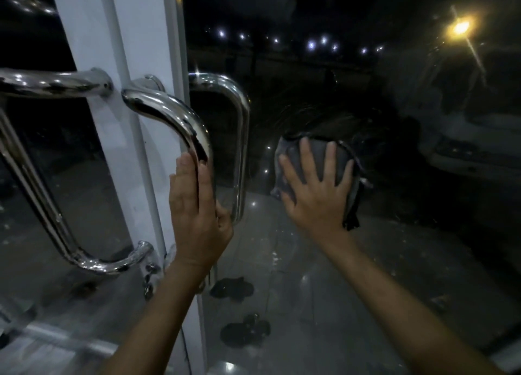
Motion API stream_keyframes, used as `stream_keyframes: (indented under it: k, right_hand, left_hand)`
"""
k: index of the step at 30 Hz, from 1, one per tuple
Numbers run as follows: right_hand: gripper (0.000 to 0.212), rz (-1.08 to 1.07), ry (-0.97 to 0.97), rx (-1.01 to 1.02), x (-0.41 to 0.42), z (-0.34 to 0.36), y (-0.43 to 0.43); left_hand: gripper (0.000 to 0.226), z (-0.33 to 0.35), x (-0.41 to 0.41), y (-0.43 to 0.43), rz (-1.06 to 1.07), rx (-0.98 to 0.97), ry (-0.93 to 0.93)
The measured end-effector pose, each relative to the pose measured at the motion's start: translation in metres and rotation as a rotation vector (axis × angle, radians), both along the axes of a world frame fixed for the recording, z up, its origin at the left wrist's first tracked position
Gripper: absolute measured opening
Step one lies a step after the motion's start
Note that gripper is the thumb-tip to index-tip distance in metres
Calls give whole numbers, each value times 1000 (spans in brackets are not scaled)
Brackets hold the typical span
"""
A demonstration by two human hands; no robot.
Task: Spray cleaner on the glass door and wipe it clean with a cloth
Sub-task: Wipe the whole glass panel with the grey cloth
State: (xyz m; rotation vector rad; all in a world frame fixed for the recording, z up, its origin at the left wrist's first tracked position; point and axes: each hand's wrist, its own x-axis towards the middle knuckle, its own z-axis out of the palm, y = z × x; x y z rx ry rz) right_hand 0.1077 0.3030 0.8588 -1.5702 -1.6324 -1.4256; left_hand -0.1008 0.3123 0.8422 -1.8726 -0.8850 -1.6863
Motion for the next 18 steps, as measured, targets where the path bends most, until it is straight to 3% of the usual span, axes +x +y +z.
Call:
stream_keyframes:
  k: [3, 5, 8, 13, 18]
  right_hand:
    - [52, 100, -156, -140, 28, -38, -15]
    - [50, 94, -143, -131, 53, -40, -27]
    - [54, -4, -15, 34, 63, -16, -34]
    - [60, -64, 283, 241, -7, 23, 3]
    - [60, 19, -105, 40, 1, -52, 1]
  left_hand:
    - [102, -1, -3, -1, -4, -5, 0]
    - [102, 0, -2, 0, -12, -2, -11]
    - [97, -2, -2, 2, -47, 3, -16]
    - [83, -9, -1, 1, -65, 2, -61]
    - [82, -12, -1, 1, -79, 5, -43]
